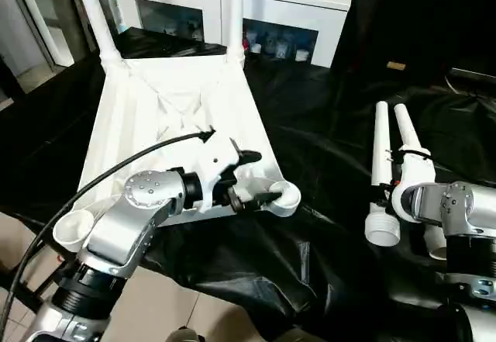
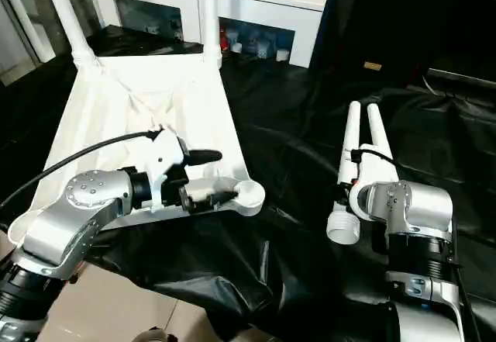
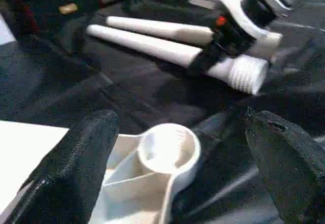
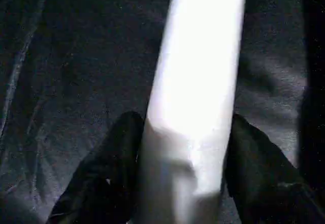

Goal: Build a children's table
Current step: Pick table leg

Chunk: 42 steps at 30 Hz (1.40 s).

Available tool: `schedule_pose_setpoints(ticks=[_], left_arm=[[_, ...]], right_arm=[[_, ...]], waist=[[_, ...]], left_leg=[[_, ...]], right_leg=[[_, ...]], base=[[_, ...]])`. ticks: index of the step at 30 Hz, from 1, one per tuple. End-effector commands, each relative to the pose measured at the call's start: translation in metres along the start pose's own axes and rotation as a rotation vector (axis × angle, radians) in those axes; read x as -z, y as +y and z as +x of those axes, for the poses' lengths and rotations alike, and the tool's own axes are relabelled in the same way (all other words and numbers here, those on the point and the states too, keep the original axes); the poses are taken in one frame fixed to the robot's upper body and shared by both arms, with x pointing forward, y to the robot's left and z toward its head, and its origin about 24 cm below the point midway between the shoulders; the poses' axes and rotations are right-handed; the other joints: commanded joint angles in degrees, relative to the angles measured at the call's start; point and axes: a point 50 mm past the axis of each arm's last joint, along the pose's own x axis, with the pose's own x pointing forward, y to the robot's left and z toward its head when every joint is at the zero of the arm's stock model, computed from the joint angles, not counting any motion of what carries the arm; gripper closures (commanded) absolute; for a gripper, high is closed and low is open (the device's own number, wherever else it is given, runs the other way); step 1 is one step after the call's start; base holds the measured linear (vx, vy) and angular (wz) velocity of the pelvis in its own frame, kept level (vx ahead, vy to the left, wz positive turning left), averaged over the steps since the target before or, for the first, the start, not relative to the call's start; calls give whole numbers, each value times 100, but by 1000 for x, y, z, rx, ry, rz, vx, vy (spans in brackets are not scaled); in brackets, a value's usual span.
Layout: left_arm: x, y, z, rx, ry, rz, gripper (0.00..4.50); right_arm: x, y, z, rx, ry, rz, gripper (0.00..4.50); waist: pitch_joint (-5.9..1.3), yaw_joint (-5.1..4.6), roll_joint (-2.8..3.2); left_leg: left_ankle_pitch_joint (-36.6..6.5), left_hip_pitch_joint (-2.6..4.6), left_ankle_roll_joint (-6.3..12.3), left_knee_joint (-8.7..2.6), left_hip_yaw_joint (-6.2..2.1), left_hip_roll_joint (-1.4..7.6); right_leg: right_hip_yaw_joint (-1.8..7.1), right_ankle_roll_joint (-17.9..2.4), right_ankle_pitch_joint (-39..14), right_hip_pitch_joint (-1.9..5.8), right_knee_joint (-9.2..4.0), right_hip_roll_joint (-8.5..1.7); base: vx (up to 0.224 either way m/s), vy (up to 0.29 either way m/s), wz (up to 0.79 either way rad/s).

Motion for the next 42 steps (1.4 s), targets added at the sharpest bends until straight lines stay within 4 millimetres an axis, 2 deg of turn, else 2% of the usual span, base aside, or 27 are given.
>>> schedule_pose_setpoints(ticks=[1,4,8,11,12,14,18,20,23,24,25,26,27,30,33,34,42], left_arm=[[1,-7,-1,62,13,-12,0],[0,-7,-2,72,12,-17,0],[-3,0,-1,26,-7,-20,0],[-10,15,1,-75,-42,-56,0],[-10,15,1,-75,-42,-56,0],[-16,26,4,-150,-82,-104,0],[-28,52,11,-327,-191,-262,0],[-35,60,15,-352,-265,-354,0],[-45,62,20,-331,-334,-383,0],[-51,61,25,-302,-372,-383,0],[-52,61,27,-289,-374,-389,0],[-53,60,28,-284,-375,-392,0],[-55,59,36,-255,-384,-440,0],[-61,57,43,-217,-417,-479,0],[-65,55,47,-182,-434,-493,0],[-66,54,48,-170,-449,-510,0],[-73,48,47,-92,-493,-575,0]], right_arm=[[2,-2,1,3,9,21,234],[-2,-2,1,-1,-13,33,260],[-11,3,-1,-35,-72,39,263],[-25,19,-5,-161,-180,35,264],[-25,19,-5,-161,-180,35,264],[-33,32,-9,-277,-254,47,264],[-51,55,-24,-524,-493,84,264],[-51,63,-27,-596,-524,59,264],[-50,70,-30,-643,-530,38,264],[-49,75,-33,-691,-536,6,264],[-48,78,-36,-734,-550,-11,264],[-48,79,-37,-749,-555,-17,264],[-45,87,-46,-868,-597,-58,264],[-37,95,-57,-1009,-621,-120,264],[-32,99,-61,-1059,-617,-151,264],[-30,101,-62,-1080,-610,-168,264],[-21,108,-59,-1098,-583,-253,264]], waist=[[-445,15,-7],[-437,16,7],[-438,13,2],[-444,18,4],[-446,19,-2],[-453,15,-10],[-482,46,-33],[-482,54,-40],[-489,81,-43],[-482,106,-127],[-486,123,-92],[-473,128,-102],[-464,144,-127],[-467,198,-131],[-447,209,-145],[-446,210,-132],[-446,219,-158]], left_leg=[[-530,46,-260,-327,12,62],[-631,61,-295,-330,13,65],[-682,53,-304,-330,13,63],[-722,52,-283,-325,10,61],[-713,52,-259,-323,12,59],[-675,44,-245,-319,12,61],[-554,28,-49,-285,14,62],[-431,23,5,-276,14,57],[-330,16,74,-272,11,53],[-268,3,140,-280,15,48],[-284,16,136,-278,14,56],[-362,26,157,-280,23,68],[-413,15,169,-284,20,79],[-453,18,219,-284,6,89],[-521,18,167,-294,10,83],[-533,11,135,-296,7,83],[-576,-4,93,-296,1,81]], right_leg=[[291,-814,-427,357,-375,-379],[291,-804,-566,344,-390,-379],[289,-774,-656,348,-402,-382],[285,-766,-659,349,-406,-386],[286,-766,-650,355,-411,-386],[286,-789,-561,363,-394,-380],[278,-923,-268,378,-370,-403],[273,-1000,-94,383,-349,-384],[270,-1068,8,391,-344,-390],[266,-1045,-34,408,-344,-399],[265,-1026,-105,392,-352,-410],[267,-985,-224,378,-383,-413],[268,-942,-304,391,-391,-424],[265,-878,-431,388,-400,-439],[264,-819,-711,369,-439,-442],[265,-806,-774,365,-445,-440],[256,-725,-947,362,-457,-446]], base=[[0,0,0],[0,0,0],[0,0,0],[0,0,0],[0,0,0],[0,0,0],[0,0,0],[0,0,0],[0,0,0],[0,0,0],[0,0,0],[0,0,0],[0,0,0],[0,0,0],[0,0,0],[0,0,0],[0,0,0]])
